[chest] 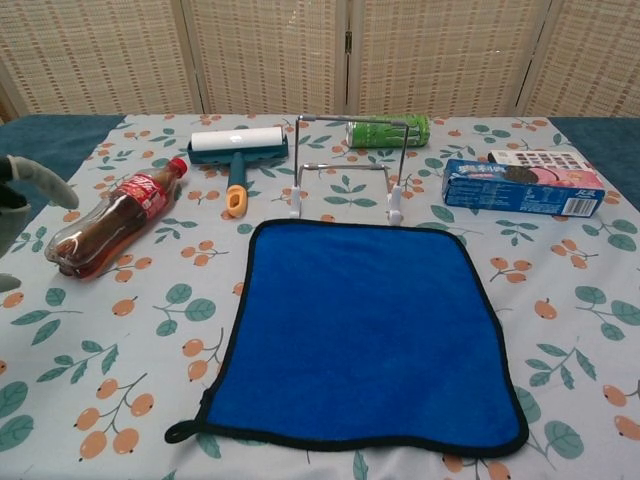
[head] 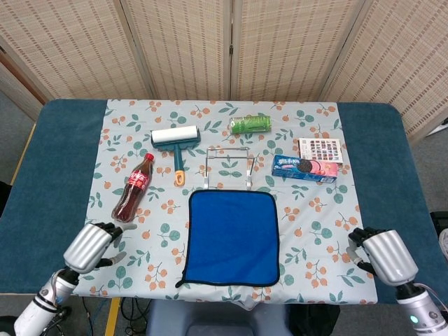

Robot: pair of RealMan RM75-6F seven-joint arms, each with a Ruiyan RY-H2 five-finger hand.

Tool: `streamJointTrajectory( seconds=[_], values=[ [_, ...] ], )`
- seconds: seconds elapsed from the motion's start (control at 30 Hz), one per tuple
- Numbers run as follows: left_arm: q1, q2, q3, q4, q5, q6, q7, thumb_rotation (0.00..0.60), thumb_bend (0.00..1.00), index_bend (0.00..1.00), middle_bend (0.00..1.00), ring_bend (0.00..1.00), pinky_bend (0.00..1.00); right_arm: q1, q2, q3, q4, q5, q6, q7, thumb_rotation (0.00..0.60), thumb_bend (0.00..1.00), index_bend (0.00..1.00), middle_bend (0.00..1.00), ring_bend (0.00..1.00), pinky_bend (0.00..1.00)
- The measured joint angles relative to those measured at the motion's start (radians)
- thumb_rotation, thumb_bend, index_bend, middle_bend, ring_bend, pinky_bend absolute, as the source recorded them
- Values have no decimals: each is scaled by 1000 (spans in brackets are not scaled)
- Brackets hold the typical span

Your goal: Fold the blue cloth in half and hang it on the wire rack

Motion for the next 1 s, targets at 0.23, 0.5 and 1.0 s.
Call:
streamJointTrajectory(
  seconds=[0.23,0.5,1.0],
  values=[
    [-96,-69,44,31,112,-95,11,600,205,318,858,729,869,55,-30,-16,-26,-49,-91,-57,600,356,497,767,807,924],
    [-166,-152,65,60,158,-167,53,600,205,331,901,770,882,92,-56,-34,-41,-74,-147,-79,600,292,494,807,855,965],
    [-228,-283,92,193,158,-212,74,600,205,338,907,775,885,100,-62,-52,-40,-62,-161,-76,600,283,490,815,862,971]
  ],
)
